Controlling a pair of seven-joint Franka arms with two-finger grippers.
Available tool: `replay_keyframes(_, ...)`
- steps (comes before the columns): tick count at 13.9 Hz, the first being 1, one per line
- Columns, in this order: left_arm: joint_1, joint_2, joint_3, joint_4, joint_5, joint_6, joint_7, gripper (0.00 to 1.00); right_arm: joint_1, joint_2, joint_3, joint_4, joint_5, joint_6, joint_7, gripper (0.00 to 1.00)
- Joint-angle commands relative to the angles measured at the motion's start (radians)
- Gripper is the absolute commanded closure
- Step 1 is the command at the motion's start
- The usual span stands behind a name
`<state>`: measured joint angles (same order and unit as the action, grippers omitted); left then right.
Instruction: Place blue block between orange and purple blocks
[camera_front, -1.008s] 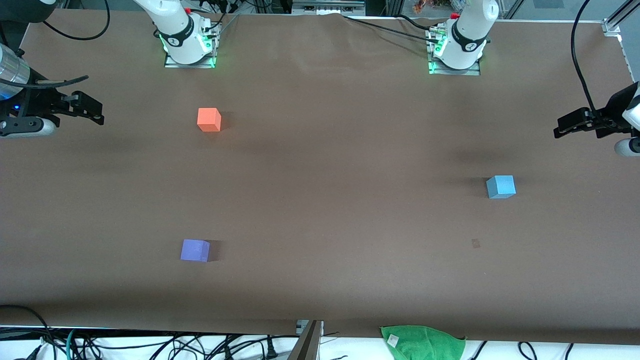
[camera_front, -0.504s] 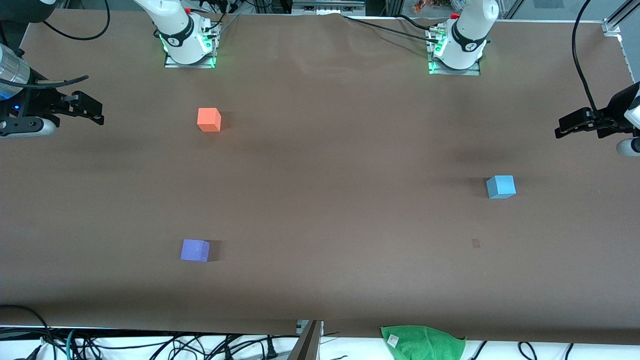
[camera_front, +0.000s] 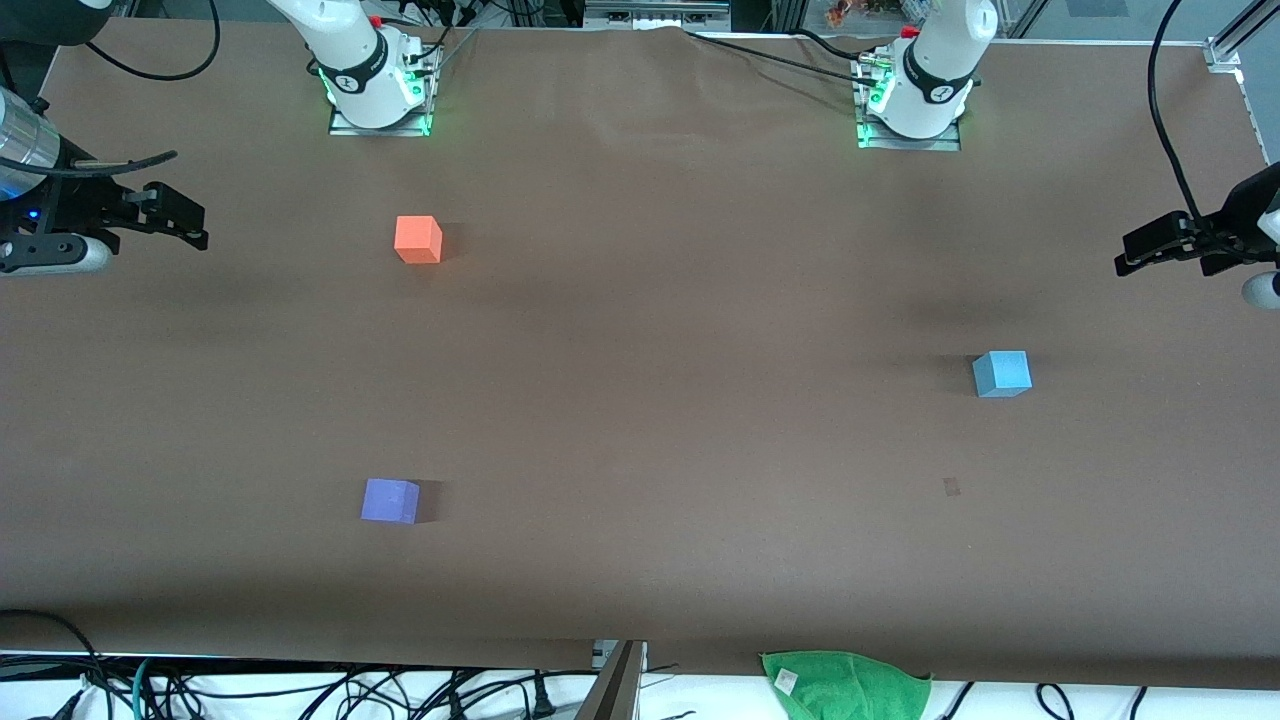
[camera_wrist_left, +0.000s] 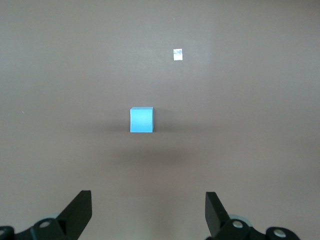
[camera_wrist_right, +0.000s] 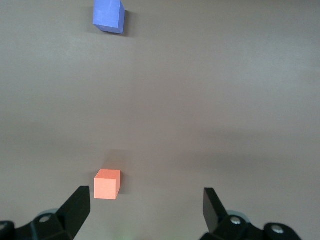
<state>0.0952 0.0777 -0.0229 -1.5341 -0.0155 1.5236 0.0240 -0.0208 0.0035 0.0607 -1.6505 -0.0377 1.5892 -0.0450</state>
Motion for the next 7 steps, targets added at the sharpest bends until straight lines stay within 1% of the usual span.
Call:
replay_keyframes(1,-0.003,-0.001,0.000,0.016,0.003,-0.005,0.001,0.00,-0.011,-0.002,0.010,0.006,0.002,0.000,0.001,0.00)
replay_keyframes(7,-0.002,-0.003,-0.002,0.014,0.002,-0.010,-0.001,0.00,-0.011,-0.002,0.010,0.006,0.002,0.000,0.001,0.00)
